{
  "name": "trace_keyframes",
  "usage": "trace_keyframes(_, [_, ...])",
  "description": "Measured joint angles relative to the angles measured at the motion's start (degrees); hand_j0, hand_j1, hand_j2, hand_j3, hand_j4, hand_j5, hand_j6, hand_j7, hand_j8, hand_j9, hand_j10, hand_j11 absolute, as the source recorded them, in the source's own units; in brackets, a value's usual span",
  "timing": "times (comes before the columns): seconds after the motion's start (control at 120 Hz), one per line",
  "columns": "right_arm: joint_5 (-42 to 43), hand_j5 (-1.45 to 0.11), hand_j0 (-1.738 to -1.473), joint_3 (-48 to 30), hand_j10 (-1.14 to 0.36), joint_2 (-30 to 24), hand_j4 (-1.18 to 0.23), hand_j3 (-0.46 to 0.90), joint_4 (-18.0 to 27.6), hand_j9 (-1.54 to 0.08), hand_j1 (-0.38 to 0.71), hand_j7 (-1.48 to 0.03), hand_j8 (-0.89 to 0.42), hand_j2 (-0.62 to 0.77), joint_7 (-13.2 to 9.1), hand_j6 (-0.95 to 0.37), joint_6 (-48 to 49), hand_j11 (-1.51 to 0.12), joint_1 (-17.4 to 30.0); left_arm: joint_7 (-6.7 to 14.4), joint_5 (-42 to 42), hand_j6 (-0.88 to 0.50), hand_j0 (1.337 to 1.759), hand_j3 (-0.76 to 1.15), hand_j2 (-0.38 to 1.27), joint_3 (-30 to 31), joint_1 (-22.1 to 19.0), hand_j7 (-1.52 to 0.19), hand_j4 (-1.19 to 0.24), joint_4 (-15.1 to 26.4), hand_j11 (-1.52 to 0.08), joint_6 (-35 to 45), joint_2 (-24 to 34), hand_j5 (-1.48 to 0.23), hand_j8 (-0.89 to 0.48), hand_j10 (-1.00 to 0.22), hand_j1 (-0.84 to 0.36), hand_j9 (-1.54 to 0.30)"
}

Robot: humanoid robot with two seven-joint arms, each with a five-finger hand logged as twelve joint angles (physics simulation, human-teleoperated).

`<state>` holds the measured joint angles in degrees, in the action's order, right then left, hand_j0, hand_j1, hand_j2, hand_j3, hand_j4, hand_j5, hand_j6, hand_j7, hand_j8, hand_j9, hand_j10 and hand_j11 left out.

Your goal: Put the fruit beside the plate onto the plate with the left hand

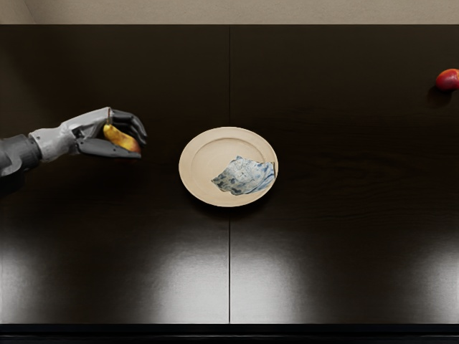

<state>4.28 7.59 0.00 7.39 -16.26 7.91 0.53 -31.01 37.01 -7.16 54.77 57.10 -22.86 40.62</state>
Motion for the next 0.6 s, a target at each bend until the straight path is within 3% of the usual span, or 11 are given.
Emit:
trace_keyframes(0.258, [-0.04,0.00,-1.658,0.02,0.00,0.00,0.00,0.00,-0.17,0.00,-0.35,0.00,0.00,0.00,0.00,0.00,0.00,0.00,0.00,4.67,0.13,-0.63,1.655,0.00,0.14,-0.50,3.79,-0.89,-0.64,4.64,-0.87,0.01,-3.24,-0.89,-0.54,-0.47,-0.43,-0.87])
trace_keyframes(0.6, [-0.03,0.00,-1.658,0.05,0.00,0.00,0.00,0.00,-0.26,0.00,-0.35,0.00,0.00,0.00,0.00,0.00,0.00,0.00,-0.09,7.26,0.24,-0.65,1.655,0.00,0.13,-0.71,6.30,-0.90,-0.65,4.60,-0.88,0.34,-10.73,-0.90,-0.53,-0.46,-0.43,-0.89])
